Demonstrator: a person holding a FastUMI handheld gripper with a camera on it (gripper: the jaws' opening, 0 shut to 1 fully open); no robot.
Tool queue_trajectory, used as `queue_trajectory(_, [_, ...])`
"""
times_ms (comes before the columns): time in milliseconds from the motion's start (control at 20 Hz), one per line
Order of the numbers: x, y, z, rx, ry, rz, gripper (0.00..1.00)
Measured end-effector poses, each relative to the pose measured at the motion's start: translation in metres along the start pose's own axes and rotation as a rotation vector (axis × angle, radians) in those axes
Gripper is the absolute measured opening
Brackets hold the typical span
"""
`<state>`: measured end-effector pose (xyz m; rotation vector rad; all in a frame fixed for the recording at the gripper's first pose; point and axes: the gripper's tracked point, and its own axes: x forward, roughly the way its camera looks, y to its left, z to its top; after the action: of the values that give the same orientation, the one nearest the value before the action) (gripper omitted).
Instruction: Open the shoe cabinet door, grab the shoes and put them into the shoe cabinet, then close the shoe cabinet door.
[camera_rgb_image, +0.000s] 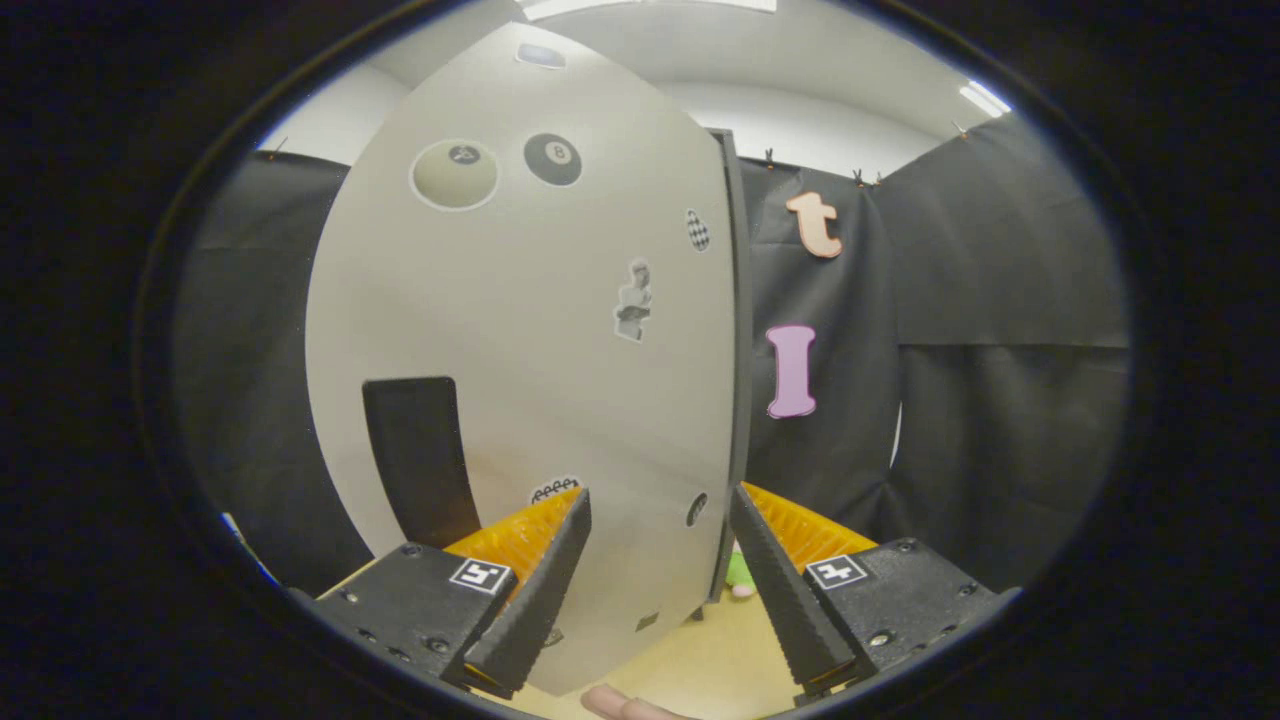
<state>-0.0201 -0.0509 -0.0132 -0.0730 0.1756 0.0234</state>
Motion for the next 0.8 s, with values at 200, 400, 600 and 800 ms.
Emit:
queue_trajectory(200, [0.036, 0.054, -0.019, 0.003, 0.007, 0.035, 0.93])
queue_trajectory(400, [0.057, 0.074, -0.034, 0.006, 0.023, 0.047, 0.93])
queue_trajectory(600, [0.052, 0.068, -0.04, 0.045, 0.024, 0.042, 0.93])
queue_trajectory(800, [0.033, 0.051, -0.041, 0.045, 0.014, 0.037, 0.93])
